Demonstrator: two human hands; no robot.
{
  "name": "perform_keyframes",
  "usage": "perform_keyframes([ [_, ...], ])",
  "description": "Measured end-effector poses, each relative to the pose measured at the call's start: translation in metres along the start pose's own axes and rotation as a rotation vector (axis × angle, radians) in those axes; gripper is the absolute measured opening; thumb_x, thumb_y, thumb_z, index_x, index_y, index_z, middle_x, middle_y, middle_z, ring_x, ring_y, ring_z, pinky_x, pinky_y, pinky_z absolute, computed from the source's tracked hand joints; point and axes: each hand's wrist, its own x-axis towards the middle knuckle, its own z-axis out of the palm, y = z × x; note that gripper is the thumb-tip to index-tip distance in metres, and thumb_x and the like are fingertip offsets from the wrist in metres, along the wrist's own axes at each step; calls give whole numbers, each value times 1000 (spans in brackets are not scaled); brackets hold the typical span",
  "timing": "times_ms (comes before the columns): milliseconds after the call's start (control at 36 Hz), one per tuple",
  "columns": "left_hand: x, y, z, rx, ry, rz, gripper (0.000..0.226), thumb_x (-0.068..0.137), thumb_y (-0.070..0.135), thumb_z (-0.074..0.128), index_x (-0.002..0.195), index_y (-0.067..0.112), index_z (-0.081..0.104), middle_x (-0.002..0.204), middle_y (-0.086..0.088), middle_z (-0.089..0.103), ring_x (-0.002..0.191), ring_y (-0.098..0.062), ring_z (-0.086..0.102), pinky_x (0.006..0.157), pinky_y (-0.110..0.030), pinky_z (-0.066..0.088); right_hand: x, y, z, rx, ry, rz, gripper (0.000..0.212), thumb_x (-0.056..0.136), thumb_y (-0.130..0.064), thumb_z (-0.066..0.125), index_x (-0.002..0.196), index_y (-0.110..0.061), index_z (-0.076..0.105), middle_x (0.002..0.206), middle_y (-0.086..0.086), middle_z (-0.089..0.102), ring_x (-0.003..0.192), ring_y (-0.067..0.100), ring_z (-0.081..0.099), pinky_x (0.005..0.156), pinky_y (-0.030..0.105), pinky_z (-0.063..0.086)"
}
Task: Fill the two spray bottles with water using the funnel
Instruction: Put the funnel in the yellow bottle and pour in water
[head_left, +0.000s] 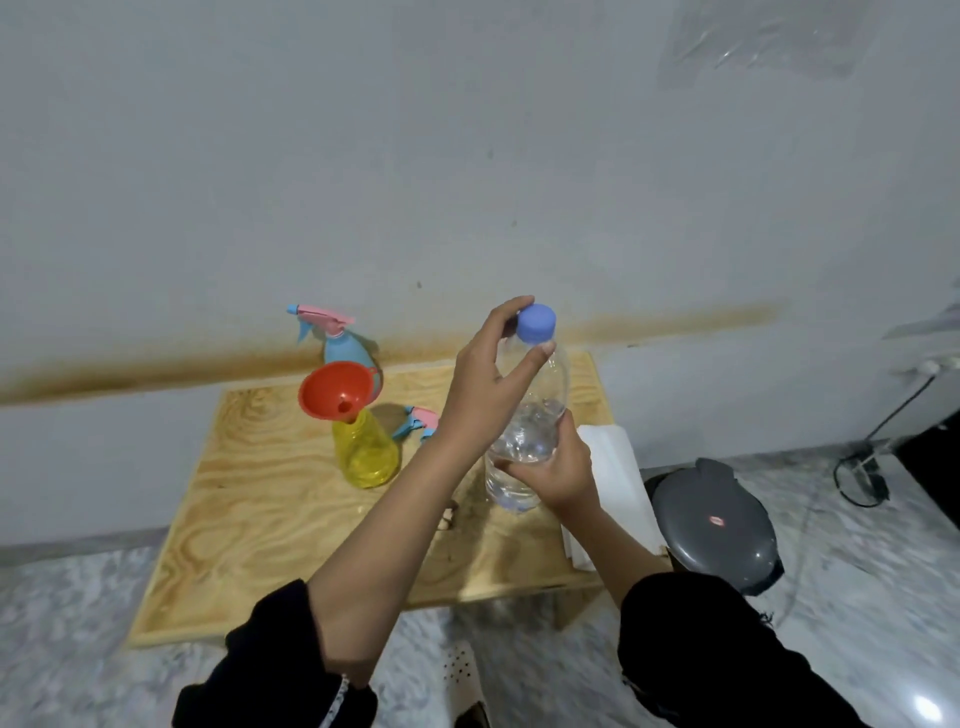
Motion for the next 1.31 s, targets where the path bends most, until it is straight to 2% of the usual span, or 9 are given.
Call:
perform_keyframes([
  [222,-11,2,-4,-33,-155,-37,40,92,27,60,130,27,49,129,15,53,121,3,48,101,-13,36,-15,6,0,4,21,-4,78,57,-38,87,121,-27,44,111,-8,62,103,11,60,89,33,50],
  [333,-13,2,-5,-64,-201,-52,32,97,28,51,129,24,48,126,15,53,119,3,48,101,-17,37,-16,7,2,-27,31,-38,82,59,-35,87,126,-20,42,113,-4,60,105,11,58,86,17,44],
  [500,-16,1,1,-44,-83,21,20,94,25,54,114,24,54,105,19,58,97,5,55,86,-13,42,-20,8,6,-16,67,-49,86,59,-33,87,129,-16,40,118,-2,56,110,12,54,91,23,44],
  [639,-26,4,11,-142,87,-23,21,92,23,60,113,24,58,107,16,62,104,0,57,90,-16,43,-24,6,13,-14,117,-83,85,60,-35,86,127,-6,42,112,0,53,105,10,51,88,18,41],
  [806,-31,11,22,-199,251,-97,28,82,19,72,107,26,61,110,9,66,109,-4,59,96,-21,44,-30,-1,9,74,51,-44,88,56,-56,77,124,-15,39,114,-1,54,107,14,55,87,26,46],
  [889,-21,11,9,-217,128,-112,29,79,15,76,102,21,60,102,9,65,101,-6,61,93,-19,45,-28,-7,-2,182,9,-33,100,58,-36,88,136,-18,28,129,-8,46,121,4,47,96,20,42],
  [972,-13,8,-10,-181,-164,-111,37,87,21,67,121,25,52,121,0,62,116,-7,56,103,-26,41,-28,-23,-16,323,1,-66,104,62,-25,84,141,-37,17,145,-10,31,136,6,32,105,25,35],
  [1056,-8,8,-19,-98,-322,-109,38,94,27,57,129,35,45,134,4,55,126,-4,48,107,-26,36,-24,-41,-28,304,-50,-150,100,66,-21,84,136,-51,19,143,-18,32,133,4,36,102,21,37],
  [1306,-26,13,11,59,137,5,24,90,25,62,113,19,59,103,11,63,95,-2,59,82,-15,45,-28,-51,-21,252,12,-159,93,69,-18,81,136,-43,22,135,-9,37,125,12,44,101,39,45],
])
